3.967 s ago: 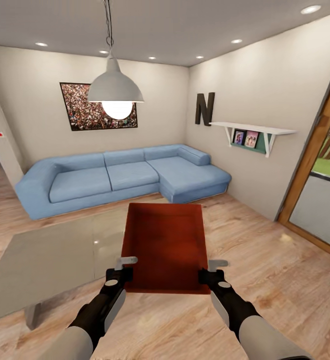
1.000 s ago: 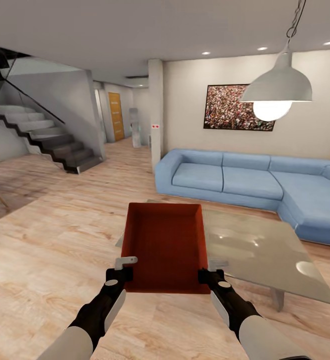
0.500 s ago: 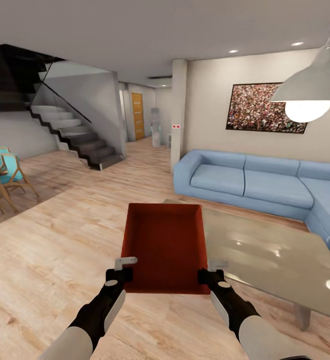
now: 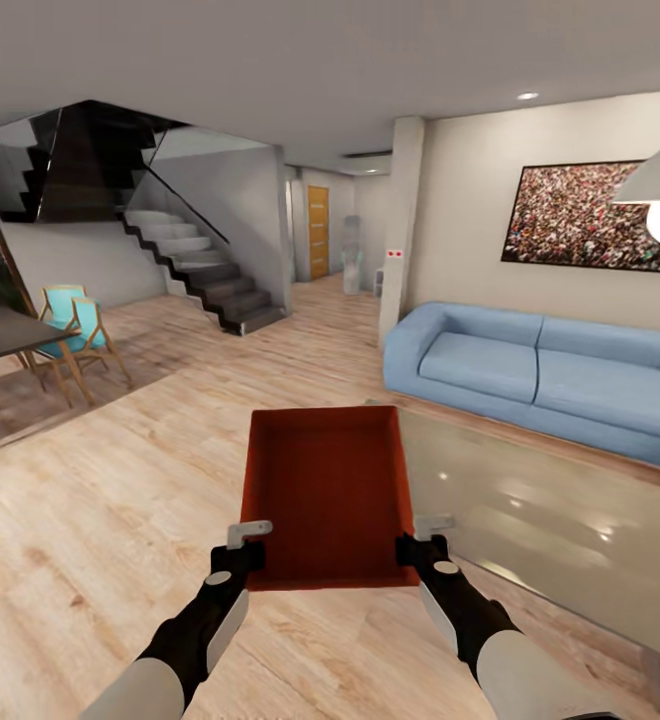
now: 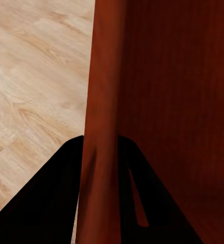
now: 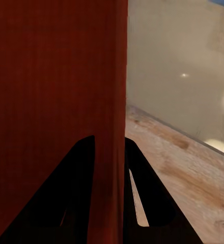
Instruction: Move the two storage containers from the living room to the garage. In the garage, place one container on the floor and stack the other container on top of it (either order is fine).
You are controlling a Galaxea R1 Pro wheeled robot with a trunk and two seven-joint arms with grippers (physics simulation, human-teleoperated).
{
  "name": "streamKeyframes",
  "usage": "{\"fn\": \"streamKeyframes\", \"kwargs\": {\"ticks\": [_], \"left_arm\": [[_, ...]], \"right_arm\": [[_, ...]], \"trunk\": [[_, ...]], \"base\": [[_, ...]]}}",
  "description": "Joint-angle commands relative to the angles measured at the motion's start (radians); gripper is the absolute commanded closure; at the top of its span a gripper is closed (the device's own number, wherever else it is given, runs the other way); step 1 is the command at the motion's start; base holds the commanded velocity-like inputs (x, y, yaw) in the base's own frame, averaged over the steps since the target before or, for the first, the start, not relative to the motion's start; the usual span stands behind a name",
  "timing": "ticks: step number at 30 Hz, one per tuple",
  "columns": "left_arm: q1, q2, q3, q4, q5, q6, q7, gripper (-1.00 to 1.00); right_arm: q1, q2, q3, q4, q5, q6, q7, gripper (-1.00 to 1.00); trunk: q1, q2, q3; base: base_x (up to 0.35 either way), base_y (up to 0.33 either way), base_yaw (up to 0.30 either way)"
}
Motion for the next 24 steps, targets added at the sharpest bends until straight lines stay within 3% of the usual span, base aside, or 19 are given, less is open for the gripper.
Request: {"fn": "streamKeyframes", "kwargs": {"ticks": [1,24], "left_arm": [[0.0,0.001,-0.009,-0.001,-0.025,0.005,0.042,1.0],[0.0,-0.003,0.0,-0.017,-0.027,0.01,0.052,1.0]], "right_arm": [[-0.002,0.0,-0.03,0.002,-0.043,0.002,-0.03,1.0],[-0.002,0.017,-0.031,0.001,-0.042,0.001,-0.03,1.0]], "trunk": [[0.001,-0.002,-0.002],[0.001,-0.002,-0.002]], "base": [[0.0,0.0,0.272],[0.0,0.0,0.272]]}}
